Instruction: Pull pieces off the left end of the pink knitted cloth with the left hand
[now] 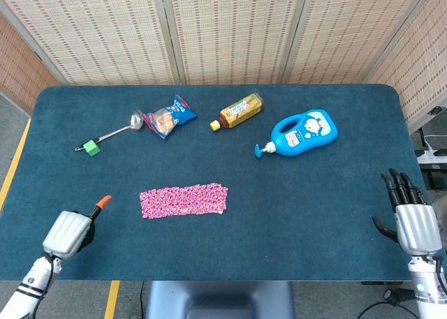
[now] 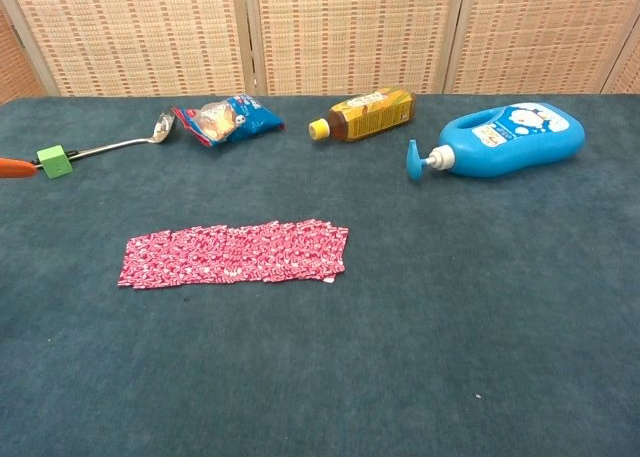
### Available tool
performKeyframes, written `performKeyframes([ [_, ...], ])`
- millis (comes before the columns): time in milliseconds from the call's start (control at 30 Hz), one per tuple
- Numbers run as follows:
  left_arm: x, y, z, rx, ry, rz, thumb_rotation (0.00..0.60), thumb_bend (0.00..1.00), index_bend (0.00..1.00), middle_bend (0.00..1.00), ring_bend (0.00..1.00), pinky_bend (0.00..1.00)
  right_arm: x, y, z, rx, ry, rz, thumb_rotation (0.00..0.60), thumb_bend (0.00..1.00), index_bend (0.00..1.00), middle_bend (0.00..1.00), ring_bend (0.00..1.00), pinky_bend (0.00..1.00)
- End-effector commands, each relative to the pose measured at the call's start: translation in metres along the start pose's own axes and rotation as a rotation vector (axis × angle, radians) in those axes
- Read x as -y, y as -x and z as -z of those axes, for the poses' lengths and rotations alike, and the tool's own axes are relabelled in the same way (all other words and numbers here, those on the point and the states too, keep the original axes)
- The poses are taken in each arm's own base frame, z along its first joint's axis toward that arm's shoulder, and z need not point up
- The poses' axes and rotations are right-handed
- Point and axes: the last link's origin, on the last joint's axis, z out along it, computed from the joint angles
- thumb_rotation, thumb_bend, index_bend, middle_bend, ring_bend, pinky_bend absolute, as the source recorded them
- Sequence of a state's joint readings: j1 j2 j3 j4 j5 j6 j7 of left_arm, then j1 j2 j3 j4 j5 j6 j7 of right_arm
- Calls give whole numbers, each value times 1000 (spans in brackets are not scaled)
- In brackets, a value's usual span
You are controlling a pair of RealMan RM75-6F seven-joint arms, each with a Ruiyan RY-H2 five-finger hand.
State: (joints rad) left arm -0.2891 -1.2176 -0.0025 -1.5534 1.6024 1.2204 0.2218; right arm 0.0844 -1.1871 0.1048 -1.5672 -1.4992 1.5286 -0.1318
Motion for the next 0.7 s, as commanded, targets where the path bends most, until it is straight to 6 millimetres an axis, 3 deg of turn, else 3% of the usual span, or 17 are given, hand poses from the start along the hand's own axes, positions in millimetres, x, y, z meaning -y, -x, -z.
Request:
performKeyframes([
  [33,-18,0,-21,11,61,-26,600,919,0,802,889,733,0,-2,0,-7,-1,-8,600,152,0,0,0,196],
  [700,-77,28,-72,171,218,-111,600,919,0,800,889,733,-1,-4,4,-21,-17,-31,600,152,0,0,0,196],
])
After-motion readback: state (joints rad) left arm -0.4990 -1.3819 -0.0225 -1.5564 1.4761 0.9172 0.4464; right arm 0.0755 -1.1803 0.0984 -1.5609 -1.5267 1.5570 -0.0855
